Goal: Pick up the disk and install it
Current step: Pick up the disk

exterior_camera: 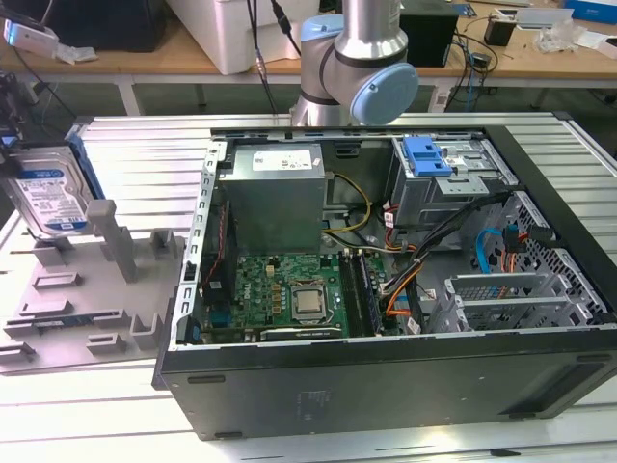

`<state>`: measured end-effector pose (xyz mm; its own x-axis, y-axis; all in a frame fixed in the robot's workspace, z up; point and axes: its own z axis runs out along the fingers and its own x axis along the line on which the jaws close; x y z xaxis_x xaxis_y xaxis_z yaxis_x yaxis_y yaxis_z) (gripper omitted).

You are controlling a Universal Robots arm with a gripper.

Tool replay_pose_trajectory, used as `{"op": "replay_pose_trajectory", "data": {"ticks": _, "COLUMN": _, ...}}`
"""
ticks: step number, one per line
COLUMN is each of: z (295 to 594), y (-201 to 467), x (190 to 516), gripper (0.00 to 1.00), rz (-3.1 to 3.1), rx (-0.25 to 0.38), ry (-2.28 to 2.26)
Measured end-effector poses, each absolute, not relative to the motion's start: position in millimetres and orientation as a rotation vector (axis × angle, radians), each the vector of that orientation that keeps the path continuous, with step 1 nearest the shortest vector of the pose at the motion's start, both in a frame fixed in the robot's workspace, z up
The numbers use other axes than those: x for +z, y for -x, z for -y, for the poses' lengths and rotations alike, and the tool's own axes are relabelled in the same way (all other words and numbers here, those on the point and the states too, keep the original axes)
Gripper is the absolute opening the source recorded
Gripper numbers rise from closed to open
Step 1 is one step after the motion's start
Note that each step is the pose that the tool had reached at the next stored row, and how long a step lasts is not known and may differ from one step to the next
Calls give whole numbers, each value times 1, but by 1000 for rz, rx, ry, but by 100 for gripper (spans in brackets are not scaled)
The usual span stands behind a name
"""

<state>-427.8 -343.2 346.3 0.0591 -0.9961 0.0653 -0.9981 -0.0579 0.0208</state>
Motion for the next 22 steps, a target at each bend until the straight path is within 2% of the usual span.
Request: {"op": "replay_pose_trajectory", "data": {"ticks": 22, "z": 344, "y": 428, "x": 368, "gripper": 37, "rz": 2114, "rx": 51, "ry": -2242}}
